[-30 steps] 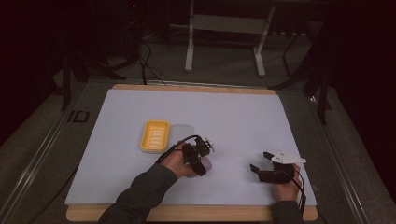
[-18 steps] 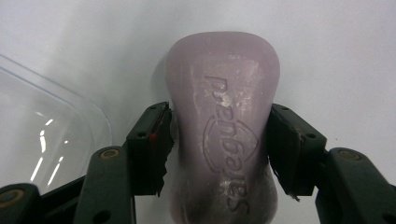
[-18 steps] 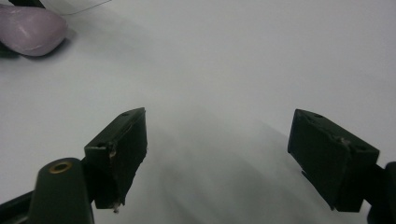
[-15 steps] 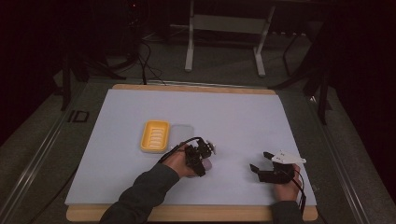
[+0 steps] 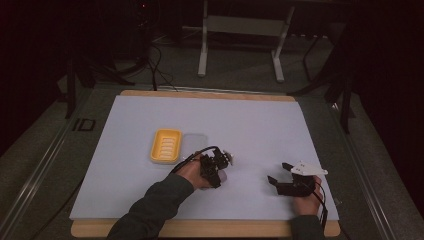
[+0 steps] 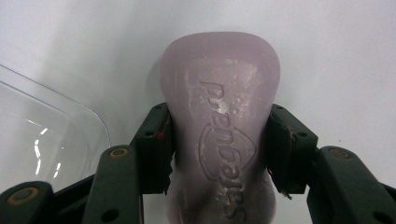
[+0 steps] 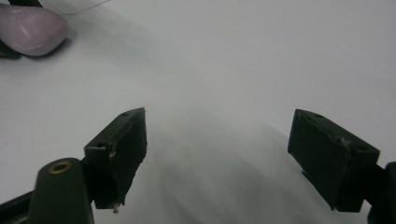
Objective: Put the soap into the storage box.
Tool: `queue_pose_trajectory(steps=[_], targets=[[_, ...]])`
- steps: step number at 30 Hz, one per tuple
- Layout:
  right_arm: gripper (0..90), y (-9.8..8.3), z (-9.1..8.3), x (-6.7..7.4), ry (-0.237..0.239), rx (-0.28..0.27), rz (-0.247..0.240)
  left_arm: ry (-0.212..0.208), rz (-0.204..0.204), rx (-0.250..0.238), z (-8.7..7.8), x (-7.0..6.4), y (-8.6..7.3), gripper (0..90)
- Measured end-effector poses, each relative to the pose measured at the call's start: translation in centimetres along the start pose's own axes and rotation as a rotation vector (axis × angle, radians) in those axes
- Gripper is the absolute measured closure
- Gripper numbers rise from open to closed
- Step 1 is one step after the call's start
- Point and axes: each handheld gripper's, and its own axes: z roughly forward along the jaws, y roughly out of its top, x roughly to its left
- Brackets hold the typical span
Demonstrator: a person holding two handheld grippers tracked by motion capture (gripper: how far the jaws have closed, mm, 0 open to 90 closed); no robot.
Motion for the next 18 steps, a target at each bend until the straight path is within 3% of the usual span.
queue_pose_trajectory(steps=[18], targets=[[19.2, 0.00, 0.00, 0.01, -0.001, -0.001, -0.001, 0.015, 0.004, 0.008, -0.52, 0.51, -0.55, 49.5]])
